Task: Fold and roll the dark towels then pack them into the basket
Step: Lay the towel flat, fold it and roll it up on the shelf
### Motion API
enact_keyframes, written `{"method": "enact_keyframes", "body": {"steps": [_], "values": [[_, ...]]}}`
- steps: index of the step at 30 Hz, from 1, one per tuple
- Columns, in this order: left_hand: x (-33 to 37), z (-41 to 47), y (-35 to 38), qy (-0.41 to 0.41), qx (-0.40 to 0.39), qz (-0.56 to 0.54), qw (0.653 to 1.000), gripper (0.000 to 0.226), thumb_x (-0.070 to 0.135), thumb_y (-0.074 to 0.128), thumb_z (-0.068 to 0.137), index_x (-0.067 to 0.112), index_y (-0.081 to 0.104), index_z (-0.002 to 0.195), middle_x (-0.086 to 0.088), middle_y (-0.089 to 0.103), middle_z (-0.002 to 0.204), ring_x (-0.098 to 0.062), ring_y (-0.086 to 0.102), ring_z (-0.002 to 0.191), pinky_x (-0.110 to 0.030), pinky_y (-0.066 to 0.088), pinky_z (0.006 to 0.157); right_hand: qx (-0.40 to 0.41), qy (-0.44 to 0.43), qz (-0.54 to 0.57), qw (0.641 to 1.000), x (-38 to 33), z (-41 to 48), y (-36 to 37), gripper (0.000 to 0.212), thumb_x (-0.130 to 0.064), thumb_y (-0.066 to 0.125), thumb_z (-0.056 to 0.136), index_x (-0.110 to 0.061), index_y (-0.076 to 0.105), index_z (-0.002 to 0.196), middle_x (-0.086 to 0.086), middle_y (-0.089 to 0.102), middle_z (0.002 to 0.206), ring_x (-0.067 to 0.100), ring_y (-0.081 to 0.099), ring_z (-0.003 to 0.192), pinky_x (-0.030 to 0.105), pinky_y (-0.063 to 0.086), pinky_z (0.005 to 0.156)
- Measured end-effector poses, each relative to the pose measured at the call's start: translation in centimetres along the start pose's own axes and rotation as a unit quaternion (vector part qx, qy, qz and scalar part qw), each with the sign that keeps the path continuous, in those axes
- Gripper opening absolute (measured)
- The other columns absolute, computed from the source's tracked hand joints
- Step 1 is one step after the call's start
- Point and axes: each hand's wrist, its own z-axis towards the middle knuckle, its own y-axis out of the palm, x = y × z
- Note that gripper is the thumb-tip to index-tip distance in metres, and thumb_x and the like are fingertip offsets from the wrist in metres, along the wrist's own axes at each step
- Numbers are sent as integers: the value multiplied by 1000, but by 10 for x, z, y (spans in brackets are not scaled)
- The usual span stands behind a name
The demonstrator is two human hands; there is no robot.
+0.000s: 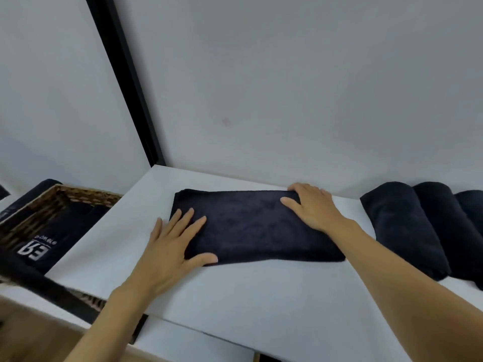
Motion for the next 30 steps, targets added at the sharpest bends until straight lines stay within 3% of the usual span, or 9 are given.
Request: {"method": "enact_keyframes", "body": {"steps": [4, 6, 8, 11, 16, 21, 26, 28, 30], "values": [[-14, -24, -2, 94, 153, 46, 983, 60, 59, 23, 99, 28, 72, 114, 0, 65, 127, -29, 60, 119, -43, 33, 108, 31, -4, 41, 999, -2, -18, -15, 31, -43, 56, 93, -18, 55, 110, 0, 61, 107, 23, 56, 99, 39, 43, 89], [-20, -8, -16, 44, 219, 90, 970, 43, 33, 35, 96, 22, 77, 100, -7, 72, 112, -38, 66, 102, -46, 41, 94, -15, 50, 83, 995, -8, -36, -28, 32, -40, 63, 89, -18, 52, 109, 2, 63, 104, 21, 58, 91, 36, 48, 82], [-18, 14, -32, -87, 216, 80, 969, 40, 12, 41, 93, 21, 68, 120, -13, 61, 132, -42, 57, 113, -51, 44, 94, -110, 99, 147, 978, -21, -65, -39, 37, -39, 70, 83, -21, 49, 107, 2, 61, 102, 18, 58, 89, 34, 49, 78], [13, 22, -31, -178, 141, -93, 969, 57, 35, 46, 101, 23, 26, 152, -10, 29, 157, -34, 36, 137, -48, 31, 110, -190, 100, 200, 956, -45, -124, -38, 46, -41, 69, 84, -26, 43, 119, -4, 60, 91, 9, 60, 78, 27, 49, 69], [92, -47, 17, -17, 74, -148, 986, 67, 71, 25, 89, 38, 35, 146, 8, 11, 163, -23, 13, 148, -40, 14, 121, -45, 8, 154, 987, -65, -185, -16, 68, -46, 55, 94, -44, 15, 149, -22, 46, 73, 1, 50, 64, 14, 39, 62], [88, -118, 22, 38, 95, -282, 954, 64, 80, 50, 72, 47, 56, 126, 30, 28, 152, -3, 26, 139, -25, 25, 111, -30, 34, 233, 971, -68, -214, -13, 26, -37, 57, 94, -42, 63, 119, -33, 58, 91, -4, 56, 92, 17, 41, 86], [82, -144, 40, 135, 168, -24, 976, 77, 27, 90, 62, 26, 57, 131, 3, 54, 140, -27, 44, 124, -40, 47, 96, -85, 103, 522, 843, -69, -234, -24, 16, -18, 62, 92, -26, 75, 97, -7, 71, 103, 16, 58, 72, 23, 48, 59], [77, -140, 40, 144, 250, -27, 957, 51, 5, 83, 70, 17, 70, 117, 1, 68, 121, -25, 50, 114, -38, 51, 87, -126, 82, 627, 765, -64, -241, -29, 36, 0, 64, 87, -24, 71, 113, 2, 67, 119, 20, 61, 89, 26, 54, 70], [71, -136, 31, 140, 282, -90, 945, 28, 17, 70, 81, 18, 73, 109, 5, 71, 107, -19, 53, 110, -32, 50, 84, -132, 41, 636, 759, -61, -247, -33, 60, 14, 65, 79, -27, 65, 123, 9, 61, 126, 27, 63, 105, 33, 53, 91]]}}
